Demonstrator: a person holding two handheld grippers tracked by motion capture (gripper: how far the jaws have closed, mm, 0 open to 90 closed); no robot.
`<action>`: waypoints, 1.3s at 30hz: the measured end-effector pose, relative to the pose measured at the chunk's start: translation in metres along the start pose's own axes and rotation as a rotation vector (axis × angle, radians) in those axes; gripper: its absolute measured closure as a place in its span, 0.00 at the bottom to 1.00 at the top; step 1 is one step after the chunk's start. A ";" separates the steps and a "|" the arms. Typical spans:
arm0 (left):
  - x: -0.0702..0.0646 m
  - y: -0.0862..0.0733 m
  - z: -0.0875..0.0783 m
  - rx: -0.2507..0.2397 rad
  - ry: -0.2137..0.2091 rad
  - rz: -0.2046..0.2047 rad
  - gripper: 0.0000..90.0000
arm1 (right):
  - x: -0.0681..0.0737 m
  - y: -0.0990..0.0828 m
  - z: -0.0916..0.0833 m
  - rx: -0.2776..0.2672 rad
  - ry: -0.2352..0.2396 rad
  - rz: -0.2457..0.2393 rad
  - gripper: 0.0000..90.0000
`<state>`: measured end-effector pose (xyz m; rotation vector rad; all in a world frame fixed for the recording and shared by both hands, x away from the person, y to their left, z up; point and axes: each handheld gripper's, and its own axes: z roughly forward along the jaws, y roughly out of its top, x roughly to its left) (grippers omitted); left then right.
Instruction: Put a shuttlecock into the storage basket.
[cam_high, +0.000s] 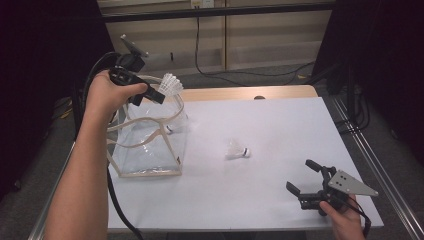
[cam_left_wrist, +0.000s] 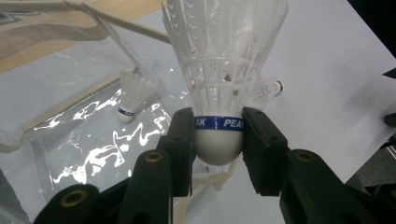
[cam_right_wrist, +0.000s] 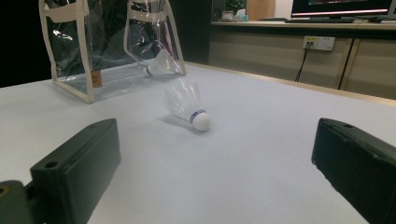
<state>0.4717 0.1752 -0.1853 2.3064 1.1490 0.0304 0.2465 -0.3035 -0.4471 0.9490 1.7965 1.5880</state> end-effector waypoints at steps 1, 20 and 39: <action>0.001 -0.001 0.000 -0.002 0.003 -0.002 0.73 | 0.000 0.000 0.000 -0.002 0.000 0.000 0.01; 0.012 -0.008 -0.004 -0.027 0.035 -0.037 0.73 | 0.000 0.000 0.000 -0.001 0.000 0.003 0.01; 0.024 -0.013 0.002 -0.024 0.070 -0.073 0.73 | 0.000 0.000 0.001 0.002 0.003 0.002 0.01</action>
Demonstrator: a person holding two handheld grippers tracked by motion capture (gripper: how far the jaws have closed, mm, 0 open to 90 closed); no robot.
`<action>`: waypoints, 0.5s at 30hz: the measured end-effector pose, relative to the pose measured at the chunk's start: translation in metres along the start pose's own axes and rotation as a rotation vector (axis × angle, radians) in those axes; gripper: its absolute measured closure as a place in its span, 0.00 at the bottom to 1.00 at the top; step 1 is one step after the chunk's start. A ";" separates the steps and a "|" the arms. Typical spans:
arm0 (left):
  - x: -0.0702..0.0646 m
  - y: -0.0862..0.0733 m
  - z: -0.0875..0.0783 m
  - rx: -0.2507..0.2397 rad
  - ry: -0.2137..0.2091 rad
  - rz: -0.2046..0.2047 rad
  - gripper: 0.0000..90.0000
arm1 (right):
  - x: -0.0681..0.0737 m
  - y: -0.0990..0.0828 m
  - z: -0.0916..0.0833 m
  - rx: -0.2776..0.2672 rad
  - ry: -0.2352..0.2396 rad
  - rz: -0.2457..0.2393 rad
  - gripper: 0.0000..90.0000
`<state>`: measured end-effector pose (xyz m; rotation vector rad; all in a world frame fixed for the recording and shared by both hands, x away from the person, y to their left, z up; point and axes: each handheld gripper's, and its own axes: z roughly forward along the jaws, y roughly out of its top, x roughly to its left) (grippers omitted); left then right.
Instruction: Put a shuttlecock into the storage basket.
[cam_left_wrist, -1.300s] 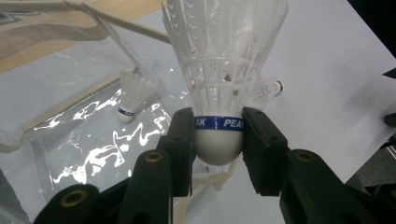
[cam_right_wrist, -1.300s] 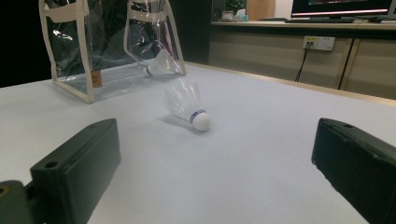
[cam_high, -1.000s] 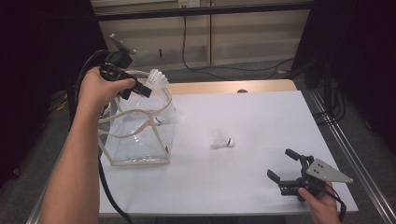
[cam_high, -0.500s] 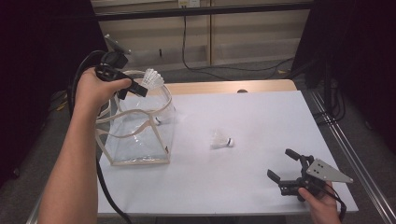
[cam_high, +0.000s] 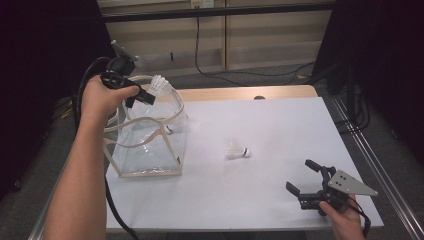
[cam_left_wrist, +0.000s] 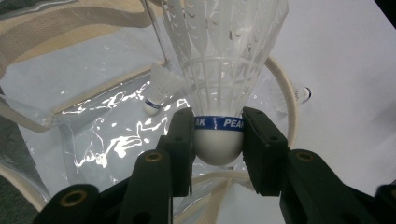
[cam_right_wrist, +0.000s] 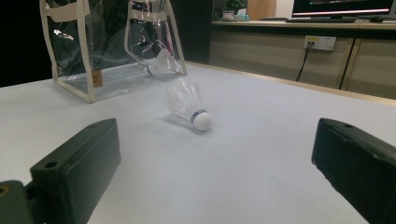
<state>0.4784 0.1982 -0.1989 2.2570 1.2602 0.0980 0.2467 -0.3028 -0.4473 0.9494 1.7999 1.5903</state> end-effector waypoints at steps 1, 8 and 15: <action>0.001 0.000 0.000 0.000 0.003 0.003 0.73 | 0.000 0.000 0.000 0.000 -0.001 0.001 0.01; 0.004 -0.002 0.003 -0.005 0.009 -0.013 0.73 | 0.000 0.000 0.000 0.001 -0.002 0.001 0.01; 0.008 -0.004 0.005 -0.005 0.018 -0.027 0.73 | 0.000 0.000 0.000 0.000 -0.002 0.001 0.01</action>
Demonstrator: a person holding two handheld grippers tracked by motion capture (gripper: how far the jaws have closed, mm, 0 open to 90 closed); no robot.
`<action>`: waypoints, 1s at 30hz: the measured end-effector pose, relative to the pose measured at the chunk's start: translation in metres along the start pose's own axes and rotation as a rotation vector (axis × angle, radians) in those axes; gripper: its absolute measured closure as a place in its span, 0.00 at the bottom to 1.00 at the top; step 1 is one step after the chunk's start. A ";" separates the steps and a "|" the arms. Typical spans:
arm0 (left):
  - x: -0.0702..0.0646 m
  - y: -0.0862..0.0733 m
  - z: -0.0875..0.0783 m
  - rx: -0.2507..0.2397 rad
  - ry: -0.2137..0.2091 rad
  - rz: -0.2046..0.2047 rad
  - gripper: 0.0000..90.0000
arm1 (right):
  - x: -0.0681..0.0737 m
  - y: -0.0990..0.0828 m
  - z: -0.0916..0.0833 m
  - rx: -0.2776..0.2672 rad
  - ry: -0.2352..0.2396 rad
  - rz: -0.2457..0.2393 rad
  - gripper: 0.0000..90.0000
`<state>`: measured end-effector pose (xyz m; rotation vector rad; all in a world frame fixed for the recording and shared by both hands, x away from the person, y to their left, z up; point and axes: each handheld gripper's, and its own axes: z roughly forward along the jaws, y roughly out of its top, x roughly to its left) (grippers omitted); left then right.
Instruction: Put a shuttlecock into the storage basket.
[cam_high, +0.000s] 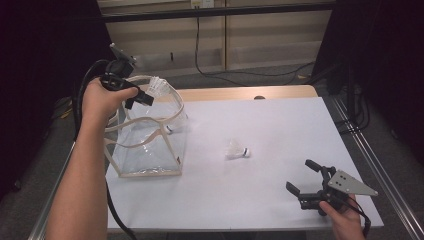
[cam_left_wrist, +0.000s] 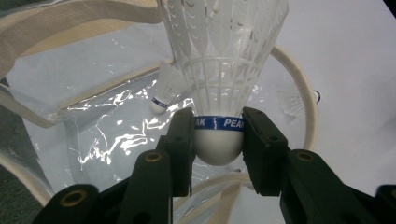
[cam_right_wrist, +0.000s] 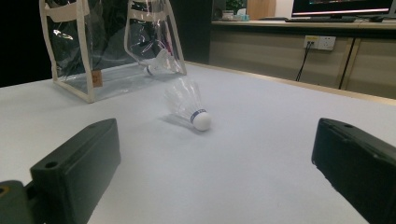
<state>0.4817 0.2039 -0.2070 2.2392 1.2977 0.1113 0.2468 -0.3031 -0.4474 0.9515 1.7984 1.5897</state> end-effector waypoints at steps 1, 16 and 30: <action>0.001 0.000 0.000 0.002 -0.001 -0.006 0.73 | 0.000 0.000 0.000 0.000 0.000 0.002 0.01; 0.011 -0.004 0.006 -0.001 0.044 -0.031 0.73 | 0.000 0.000 0.001 0.000 0.002 -0.002 0.01; 0.024 -0.009 0.010 -0.005 0.084 -0.070 0.72 | 0.000 -0.001 0.001 0.004 0.003 -0.002 0.01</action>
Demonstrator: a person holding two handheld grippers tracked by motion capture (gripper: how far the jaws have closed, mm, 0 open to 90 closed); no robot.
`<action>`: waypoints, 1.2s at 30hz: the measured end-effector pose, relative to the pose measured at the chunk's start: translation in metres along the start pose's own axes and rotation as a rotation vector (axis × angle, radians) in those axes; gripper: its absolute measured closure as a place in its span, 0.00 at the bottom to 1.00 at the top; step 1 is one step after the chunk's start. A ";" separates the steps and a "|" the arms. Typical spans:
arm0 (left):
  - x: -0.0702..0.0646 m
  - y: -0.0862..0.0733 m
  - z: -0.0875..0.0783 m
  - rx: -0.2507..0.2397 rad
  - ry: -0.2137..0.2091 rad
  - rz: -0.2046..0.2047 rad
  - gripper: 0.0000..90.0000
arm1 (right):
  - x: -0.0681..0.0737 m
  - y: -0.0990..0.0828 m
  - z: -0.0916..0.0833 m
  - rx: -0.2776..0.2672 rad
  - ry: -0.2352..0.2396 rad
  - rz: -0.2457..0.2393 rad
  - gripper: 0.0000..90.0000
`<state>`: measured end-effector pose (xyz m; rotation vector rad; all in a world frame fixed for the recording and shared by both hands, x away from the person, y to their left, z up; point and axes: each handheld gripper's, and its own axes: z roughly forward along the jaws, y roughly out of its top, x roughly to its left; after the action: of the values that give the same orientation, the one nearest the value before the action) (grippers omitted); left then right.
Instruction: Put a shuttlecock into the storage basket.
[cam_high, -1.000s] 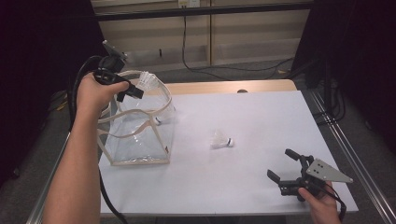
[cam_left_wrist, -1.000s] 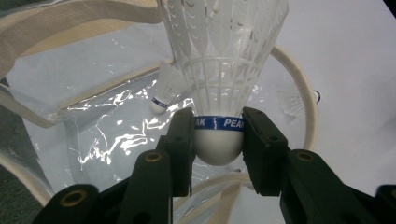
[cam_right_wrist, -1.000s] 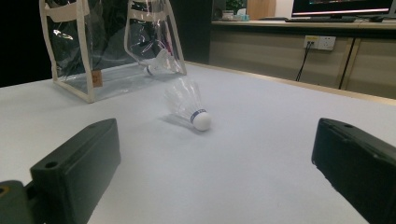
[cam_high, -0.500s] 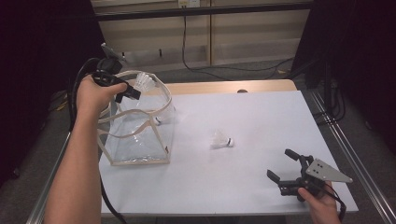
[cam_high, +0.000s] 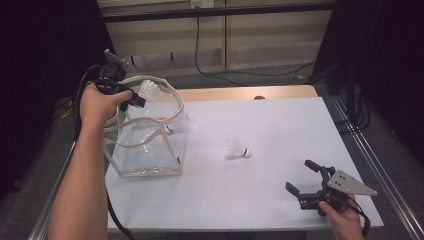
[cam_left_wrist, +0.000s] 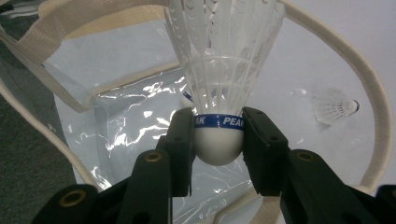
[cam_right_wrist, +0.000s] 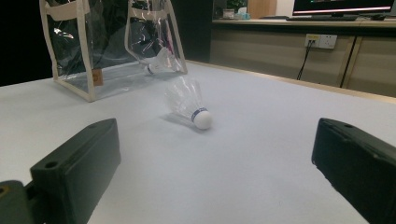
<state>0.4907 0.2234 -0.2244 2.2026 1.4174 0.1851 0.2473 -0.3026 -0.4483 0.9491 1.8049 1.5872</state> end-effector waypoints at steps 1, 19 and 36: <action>0.001 0.000 0.001 0.002 -0.003 -0.001 0.72 | 0.000 0.000 0.000 0.001 0.001 0.002 0.01; 0.004 0.007 0.013 -0.017 0.060 -0.010 0.58 | -0.001 0.000 -0.001 -0.002 0.003 0.004 0.01; -0.033 0.010 0.004 -0.029 -0.072 0.074 0.40 | 0.000 0.000 -0.001 -0.006 0.001 0.005 0.01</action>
<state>0.4858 0.1892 -0.2181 2.2173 1.2885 0.1498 0.2471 -0.3032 -0.4479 0.9511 1.7990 1.5953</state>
